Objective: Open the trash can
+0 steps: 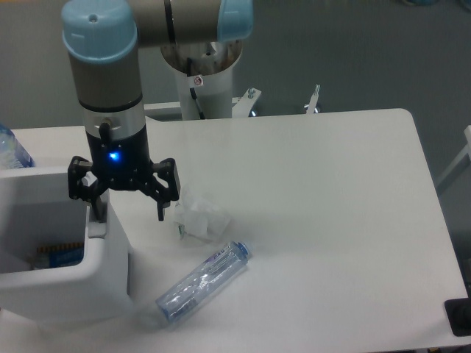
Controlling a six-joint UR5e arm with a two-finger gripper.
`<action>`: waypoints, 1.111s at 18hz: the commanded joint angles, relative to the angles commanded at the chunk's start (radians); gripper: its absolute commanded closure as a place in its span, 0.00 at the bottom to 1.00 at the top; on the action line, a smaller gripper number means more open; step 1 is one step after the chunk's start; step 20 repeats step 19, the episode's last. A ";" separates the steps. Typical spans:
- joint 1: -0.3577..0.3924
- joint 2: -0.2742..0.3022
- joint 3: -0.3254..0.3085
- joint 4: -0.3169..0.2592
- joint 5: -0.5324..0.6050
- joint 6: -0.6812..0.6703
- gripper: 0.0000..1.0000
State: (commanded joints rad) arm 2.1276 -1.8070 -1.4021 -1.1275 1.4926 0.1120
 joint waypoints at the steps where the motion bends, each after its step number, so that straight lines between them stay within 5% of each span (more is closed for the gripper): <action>1: 0.000 0.000 0.002 0.000 -0.002 0.000 0.00; 8: 0.037 0.006 0.064 0.003 0.005 0.009 0.00; 11: 0.078 0.011 0.097 -0.001 0.122 0.055 0.00; 16: 0.103 0.012 0.078 -0.021 0.282 0.237 0.00; 20: 0.132 0.021 0.071 -0.072 0.291 0.305 0.00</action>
